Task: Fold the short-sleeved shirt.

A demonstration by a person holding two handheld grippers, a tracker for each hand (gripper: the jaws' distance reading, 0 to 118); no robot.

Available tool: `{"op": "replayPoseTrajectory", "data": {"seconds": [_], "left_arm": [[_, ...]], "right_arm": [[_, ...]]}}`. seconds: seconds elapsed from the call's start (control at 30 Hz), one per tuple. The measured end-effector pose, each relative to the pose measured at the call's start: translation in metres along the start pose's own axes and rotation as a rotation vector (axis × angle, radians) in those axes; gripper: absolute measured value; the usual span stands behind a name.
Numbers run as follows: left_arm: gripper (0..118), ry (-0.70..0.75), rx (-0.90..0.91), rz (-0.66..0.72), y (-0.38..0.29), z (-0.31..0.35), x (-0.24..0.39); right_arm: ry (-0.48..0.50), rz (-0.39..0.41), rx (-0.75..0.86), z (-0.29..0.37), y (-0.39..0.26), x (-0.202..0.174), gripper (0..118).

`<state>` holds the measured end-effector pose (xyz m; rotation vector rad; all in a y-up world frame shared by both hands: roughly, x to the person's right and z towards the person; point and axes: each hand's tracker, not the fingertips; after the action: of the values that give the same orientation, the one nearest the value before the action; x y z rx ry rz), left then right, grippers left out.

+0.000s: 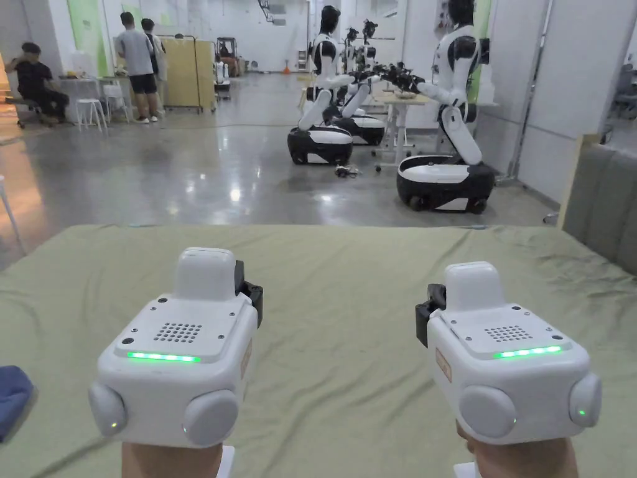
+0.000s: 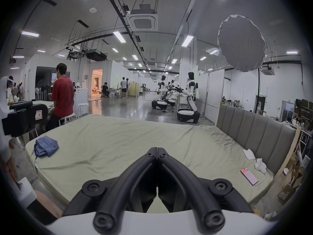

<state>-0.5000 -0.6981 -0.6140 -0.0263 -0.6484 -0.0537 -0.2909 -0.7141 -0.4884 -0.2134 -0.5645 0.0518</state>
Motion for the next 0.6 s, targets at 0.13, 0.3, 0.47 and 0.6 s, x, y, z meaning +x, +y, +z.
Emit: {"op": "replayPoseTrajectory", "data": {"seconds": [0.13,0.3,0.47,0.6], "left_arm": [[0,0.017,0.006,0.006,0.002,0.0,-0.003],[1,0.032,0.003,0.035,0.003,0.002,-0.009],[93,0.023,0.002,0.049,0.006,0.004,-0.008],[110,0.043,0.075,0.07,0.005,0.014,-0.009]], "right_arm": [[-0.011,0.013,0.024,0.004,0.006,-0.007,0],[-0.041,0.018,0.044,0.005,0.005,-0.01,9],[-0.045,-0.008,0.036,0.004,0.003,-0.007,91],[-0.061,-0.019,0.052,0.007,-0.001,-0.008,116]]}}
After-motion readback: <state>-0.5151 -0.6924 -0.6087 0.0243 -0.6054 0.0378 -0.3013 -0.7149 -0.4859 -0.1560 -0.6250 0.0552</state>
